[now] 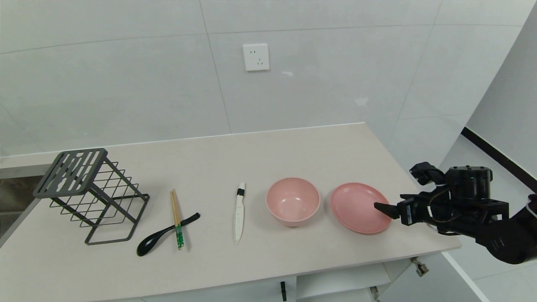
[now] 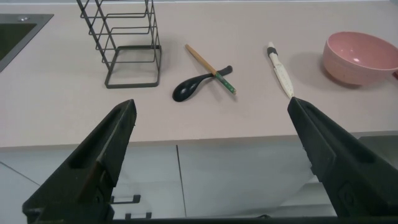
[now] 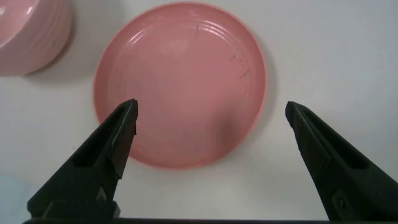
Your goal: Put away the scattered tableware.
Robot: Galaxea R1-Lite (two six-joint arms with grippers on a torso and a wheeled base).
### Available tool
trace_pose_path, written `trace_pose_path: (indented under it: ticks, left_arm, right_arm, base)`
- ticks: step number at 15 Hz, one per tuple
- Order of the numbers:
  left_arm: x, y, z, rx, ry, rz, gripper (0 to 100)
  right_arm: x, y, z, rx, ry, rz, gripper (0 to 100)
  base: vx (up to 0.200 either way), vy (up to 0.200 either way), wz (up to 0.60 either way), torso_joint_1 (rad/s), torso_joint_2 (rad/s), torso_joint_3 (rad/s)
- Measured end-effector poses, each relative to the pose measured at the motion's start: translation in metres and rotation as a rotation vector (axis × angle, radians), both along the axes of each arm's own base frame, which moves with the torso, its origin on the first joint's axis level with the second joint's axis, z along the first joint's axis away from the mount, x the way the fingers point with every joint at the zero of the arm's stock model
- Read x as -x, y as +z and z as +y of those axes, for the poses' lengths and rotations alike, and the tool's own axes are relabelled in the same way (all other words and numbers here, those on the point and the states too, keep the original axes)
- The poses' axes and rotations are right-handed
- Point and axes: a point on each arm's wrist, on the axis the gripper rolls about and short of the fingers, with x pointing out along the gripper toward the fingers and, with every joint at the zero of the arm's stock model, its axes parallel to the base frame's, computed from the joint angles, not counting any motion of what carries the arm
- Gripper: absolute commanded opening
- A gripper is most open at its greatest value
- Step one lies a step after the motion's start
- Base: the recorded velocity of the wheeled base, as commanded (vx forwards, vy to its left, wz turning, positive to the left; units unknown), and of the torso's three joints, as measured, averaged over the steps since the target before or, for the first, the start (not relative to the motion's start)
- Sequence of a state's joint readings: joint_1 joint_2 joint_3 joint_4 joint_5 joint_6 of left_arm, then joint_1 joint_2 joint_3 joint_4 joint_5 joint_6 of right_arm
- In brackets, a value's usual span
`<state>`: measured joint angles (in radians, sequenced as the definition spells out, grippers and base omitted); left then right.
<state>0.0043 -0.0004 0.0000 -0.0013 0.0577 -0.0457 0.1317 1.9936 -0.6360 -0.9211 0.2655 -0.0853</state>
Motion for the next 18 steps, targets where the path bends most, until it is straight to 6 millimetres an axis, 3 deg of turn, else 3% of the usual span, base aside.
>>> trace_pose_path:
  ticks: [6, 14, 18]
  left_arm:
    - [0.000, 0.000, 0.000, -0.001, 0.000, 0.000, 100]
    - [0.000, 0.000, 0.000, 0.000, 0.000, 0.000, 100]
    - [0.000, 0.000, 0.000, 0.000, 0.000, 0.000, 100]
  right_arm:
    - [-0.037, -0.024, 0.001, -0.021, -0.047, 0.004, 100]
    - [-0.062, -0.045, 0.005, -0.022, -0.045, -0.005, 100]
    - [-0.064, -0.055, 0.014, -0.019, -0.023, 0.012, 100]
  base:
    - [0.000, 0.000, 0.00, 0.000, 0.00, 0.000]
    - [0.000, 0.000, 0.00, 0.000, 0.00, 0.000]
    - [0.000, 0.000, 0.00, 0.000, 0.00, 0.000]
